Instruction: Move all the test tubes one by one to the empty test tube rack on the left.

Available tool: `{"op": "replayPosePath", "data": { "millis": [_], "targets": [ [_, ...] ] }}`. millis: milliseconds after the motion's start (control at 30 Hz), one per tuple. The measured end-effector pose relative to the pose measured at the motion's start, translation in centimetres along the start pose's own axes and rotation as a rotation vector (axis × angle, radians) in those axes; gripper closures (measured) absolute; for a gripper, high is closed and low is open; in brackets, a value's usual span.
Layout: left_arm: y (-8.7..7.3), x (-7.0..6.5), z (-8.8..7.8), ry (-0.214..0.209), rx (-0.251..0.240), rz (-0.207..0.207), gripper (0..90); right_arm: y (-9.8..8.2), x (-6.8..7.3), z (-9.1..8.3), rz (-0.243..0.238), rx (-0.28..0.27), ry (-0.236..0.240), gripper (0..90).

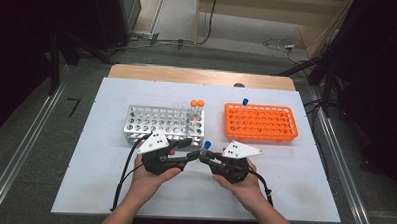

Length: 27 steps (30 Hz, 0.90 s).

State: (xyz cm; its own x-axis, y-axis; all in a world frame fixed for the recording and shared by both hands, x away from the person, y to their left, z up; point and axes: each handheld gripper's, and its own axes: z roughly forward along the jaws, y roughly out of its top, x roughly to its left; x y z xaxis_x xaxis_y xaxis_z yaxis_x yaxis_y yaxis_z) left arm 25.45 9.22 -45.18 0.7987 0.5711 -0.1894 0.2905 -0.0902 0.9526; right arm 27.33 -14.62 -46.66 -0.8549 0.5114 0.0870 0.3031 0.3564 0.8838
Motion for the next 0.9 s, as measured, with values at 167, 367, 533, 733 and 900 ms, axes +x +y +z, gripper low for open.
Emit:
{"op": "replayPosePath", "data": {
  "millis": [167,367,533,733,900],
  "targets": [
    [0.0,-0.3,0.4,-0.034,0.011,0.007,60.1,0.0,0.8,0.5,-0.021,0.017,0.017,75.1],
    [-0.1,-0.5,0.8,-0.045,0.026,0.019,68.8,0.0,1.5,0.9,-0.044,0.029,0.035,75.1],
    [-0.1,-0.7,0.8,-0.027,0.035,0.047,73.9,0.0,1.6,1.0,-0.046,0.035,0.045,75.0],
    [0.0,-0.7,0.6,-0.003,0.028,0.064,76.9,0.0,1.6,0.9,-0.04,0.033,0.052,74.8],
    [0.1,-0.5,0.4,0.0,0.019,0.059,77.0,0.0,1.5,0.9,-0.045,0.028,0.051,73.3]
  ]
}}
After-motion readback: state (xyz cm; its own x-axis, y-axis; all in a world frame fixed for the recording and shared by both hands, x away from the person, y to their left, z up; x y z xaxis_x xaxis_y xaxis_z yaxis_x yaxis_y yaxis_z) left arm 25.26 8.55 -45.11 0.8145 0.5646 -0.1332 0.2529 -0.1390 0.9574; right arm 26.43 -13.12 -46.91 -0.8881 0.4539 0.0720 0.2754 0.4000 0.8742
